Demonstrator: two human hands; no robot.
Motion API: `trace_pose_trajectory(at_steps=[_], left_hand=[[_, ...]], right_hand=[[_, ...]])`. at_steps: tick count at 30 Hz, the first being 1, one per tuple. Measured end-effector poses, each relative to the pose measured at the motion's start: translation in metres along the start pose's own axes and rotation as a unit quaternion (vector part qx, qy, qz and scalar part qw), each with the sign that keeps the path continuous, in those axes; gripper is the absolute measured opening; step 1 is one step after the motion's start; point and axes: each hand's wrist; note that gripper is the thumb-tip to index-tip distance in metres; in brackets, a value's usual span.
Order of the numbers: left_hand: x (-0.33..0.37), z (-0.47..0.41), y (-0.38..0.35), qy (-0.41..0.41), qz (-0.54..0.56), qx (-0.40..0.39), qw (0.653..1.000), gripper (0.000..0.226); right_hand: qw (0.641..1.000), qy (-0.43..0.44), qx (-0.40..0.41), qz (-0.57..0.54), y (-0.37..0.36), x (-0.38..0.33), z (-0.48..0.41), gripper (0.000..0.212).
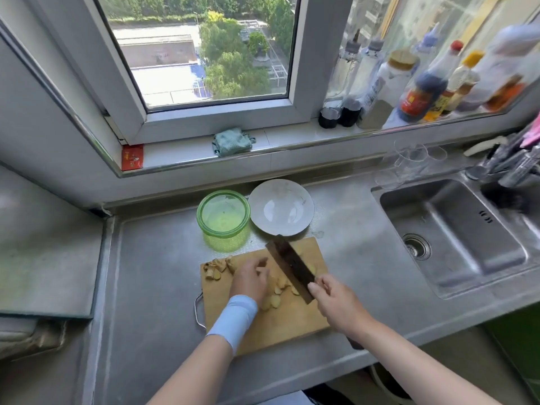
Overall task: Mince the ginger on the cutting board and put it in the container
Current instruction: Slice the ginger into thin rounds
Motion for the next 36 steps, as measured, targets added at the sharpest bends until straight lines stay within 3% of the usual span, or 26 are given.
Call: trace_pose_trajectory(at_steps=[5,9,12,18,21,24,26,31,33,36], left_hand=[[-0.054,0.025,0.035,0.069,-0.032,0.111,0.991,0.019],[-0.072,0.051,0.032,0.114,-0.021,0.123,0.986,0.020],[-0.065,0.065,0.019,0.107,-0.015,0.112,0.988,0.020],[-0.039,0.061,-0.006,-0.006,-0.066,0.053,0.996,0.018],[-0.034,0.039,-0.005,-0.062,-0.128,0.129,0.981,0.029],[-0.035,0.010,0.016,-0.046,-0.198,0.168,0.965,0.040],[-0.044,-0.008,0.028,-0.063,-0.274,0.125,0.951,0.033],[-0.057,-0.029,0.050,-0.209,-0.408,0.079,0.885,0.006],[-0.051,-0.025,0.052,-0.219,-0.425,0.073,0.875,0.032],[-0.050,-0.010,0.041,-0.189,-0.382,0.038,0.904,0.035]], right_hand=[[0.998,0.007,-0.064,0.020,-0.043,0.000,0.008,0.022],[0.997,-0.003,-0.078,0.004,-0.069,0.003,0.020,0.028],[0.998,-0.018,-0.044,-0.033,-0.067,0.010,0.023,0.026],[0.999,-0.035,0.034,-0.018,-0.031,0.021,-0.005,0.028],[0.999,-0.018,0.026,0.008,-0.020,0.014,-0.014,0.027],[0.999,0.011,0.002,0.037,-0.024,0.006,-0.018,0.027],[0.997,0.024,-0.025,0.062,-0.031,0.000,-0.018,0.025],[0.998,0.023,-0.026,0.061,-0.043,-0.009,-0.024,0.028],[0.997,0.022,-0.028,0.075,-0.044,-0.010,-0.029,0.028],[0.994,0.030,-0.029,0.098,-0.043,-0.010,-0.032,0.029]])
Point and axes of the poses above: each hand's wrist, its own z-axis away from the middle knuckle, its own y-axis out of the back of the hand, x = y × z, and after that the axes turned 4 degrees about -z, right-handed
